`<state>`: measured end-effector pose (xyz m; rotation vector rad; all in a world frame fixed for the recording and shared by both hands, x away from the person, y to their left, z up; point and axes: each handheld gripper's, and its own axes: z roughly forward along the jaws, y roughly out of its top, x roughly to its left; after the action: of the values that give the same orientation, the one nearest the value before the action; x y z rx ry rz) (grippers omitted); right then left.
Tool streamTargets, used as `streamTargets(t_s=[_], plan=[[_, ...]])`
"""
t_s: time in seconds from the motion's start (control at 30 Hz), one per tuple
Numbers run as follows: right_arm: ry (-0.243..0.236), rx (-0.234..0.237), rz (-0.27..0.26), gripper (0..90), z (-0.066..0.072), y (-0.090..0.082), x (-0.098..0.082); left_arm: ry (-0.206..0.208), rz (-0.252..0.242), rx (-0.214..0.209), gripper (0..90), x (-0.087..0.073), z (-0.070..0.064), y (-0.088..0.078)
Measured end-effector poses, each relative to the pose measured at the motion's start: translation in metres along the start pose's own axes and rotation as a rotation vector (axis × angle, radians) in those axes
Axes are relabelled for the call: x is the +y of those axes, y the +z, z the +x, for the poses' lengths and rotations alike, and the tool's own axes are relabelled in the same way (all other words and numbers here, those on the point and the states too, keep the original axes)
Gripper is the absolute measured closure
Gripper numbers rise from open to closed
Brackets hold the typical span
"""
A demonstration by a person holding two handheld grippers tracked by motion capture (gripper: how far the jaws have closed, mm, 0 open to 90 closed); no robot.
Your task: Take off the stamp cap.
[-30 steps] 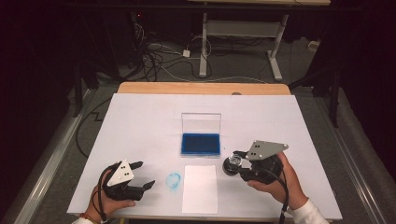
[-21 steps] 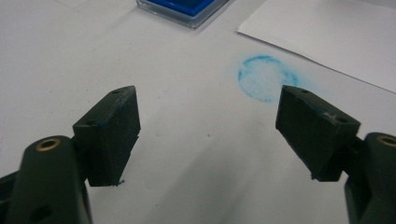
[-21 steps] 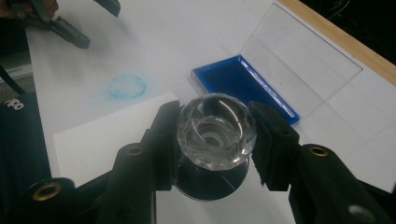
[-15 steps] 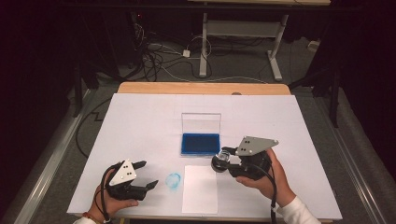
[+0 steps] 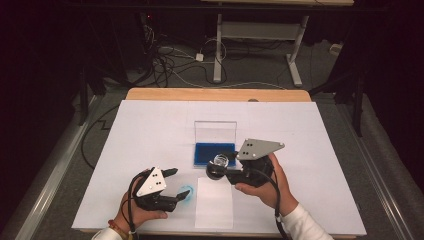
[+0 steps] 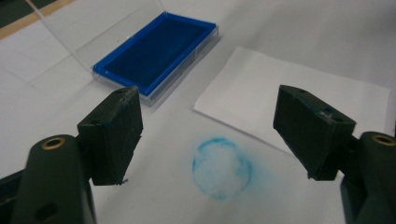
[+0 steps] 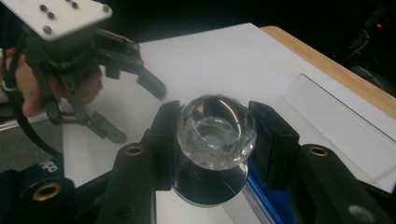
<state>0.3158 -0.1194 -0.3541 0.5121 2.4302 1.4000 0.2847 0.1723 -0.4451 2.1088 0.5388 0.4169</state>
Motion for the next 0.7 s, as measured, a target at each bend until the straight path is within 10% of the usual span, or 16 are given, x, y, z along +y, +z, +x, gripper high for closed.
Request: streamTargets(t_s=[0.7], plan=[[-0.035, 0.099, 0.002, 57.0, 0.027, 0.021, 0.006, 0.034, -0.032, -0.049, 25.8, 0.024, -0.025, 0.03]])
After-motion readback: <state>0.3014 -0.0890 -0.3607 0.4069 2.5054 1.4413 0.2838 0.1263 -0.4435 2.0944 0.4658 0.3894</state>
